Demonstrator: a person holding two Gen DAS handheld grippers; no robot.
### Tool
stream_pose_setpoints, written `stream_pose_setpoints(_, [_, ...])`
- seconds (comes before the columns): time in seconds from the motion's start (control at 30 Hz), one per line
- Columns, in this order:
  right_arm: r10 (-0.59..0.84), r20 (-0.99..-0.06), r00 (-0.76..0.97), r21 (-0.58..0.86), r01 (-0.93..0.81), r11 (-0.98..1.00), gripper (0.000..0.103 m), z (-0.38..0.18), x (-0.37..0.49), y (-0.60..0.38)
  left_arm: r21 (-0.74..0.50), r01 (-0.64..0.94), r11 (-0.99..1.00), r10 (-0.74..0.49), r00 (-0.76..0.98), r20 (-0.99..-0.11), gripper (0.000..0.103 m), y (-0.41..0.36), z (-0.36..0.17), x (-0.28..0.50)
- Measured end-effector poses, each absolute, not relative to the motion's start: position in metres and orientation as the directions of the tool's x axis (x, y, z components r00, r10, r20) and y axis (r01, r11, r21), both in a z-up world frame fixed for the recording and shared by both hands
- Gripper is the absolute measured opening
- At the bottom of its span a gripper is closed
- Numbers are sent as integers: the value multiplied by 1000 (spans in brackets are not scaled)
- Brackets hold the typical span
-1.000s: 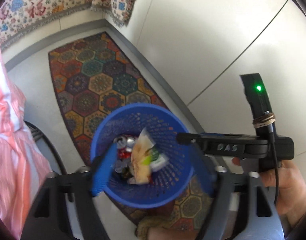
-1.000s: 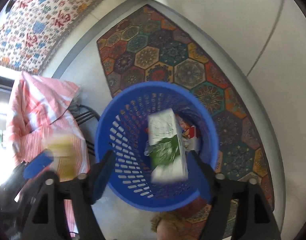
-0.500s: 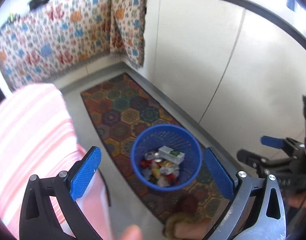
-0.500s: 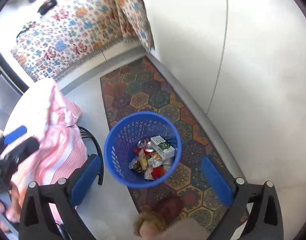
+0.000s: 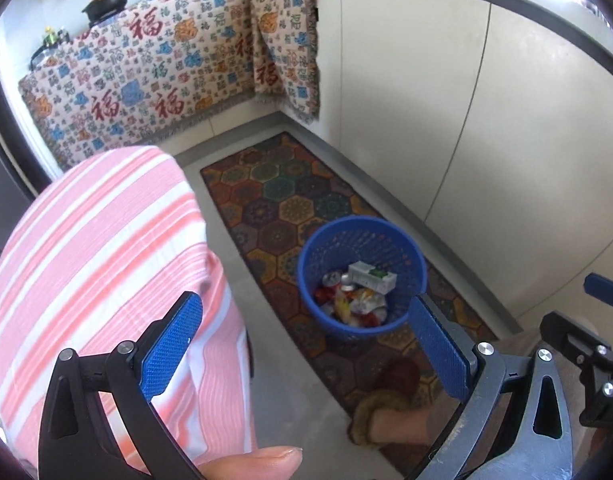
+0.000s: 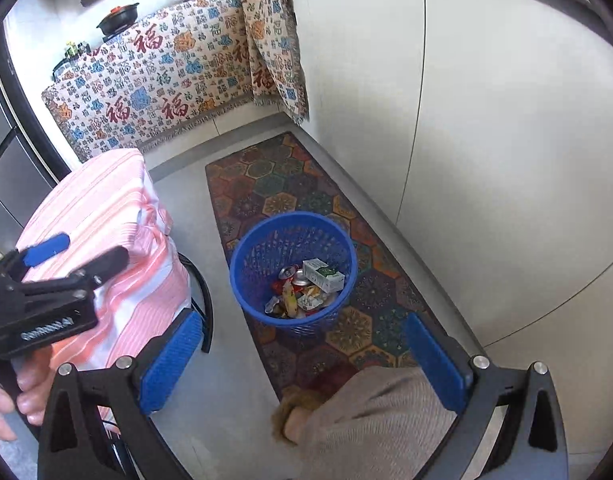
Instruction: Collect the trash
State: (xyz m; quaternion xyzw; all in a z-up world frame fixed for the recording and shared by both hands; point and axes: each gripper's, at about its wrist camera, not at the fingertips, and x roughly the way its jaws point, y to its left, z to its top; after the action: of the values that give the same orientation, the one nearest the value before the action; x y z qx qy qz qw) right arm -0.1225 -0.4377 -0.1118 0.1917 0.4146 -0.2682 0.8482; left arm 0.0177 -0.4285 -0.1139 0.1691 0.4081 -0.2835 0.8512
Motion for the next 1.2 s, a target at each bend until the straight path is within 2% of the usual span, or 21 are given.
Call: stream_pose_setpoints(1.2, [-305,-790,531,89,593,800,103,-95,-118,-415,27,639,768,-370,478,-796,102,-418,-111,14])
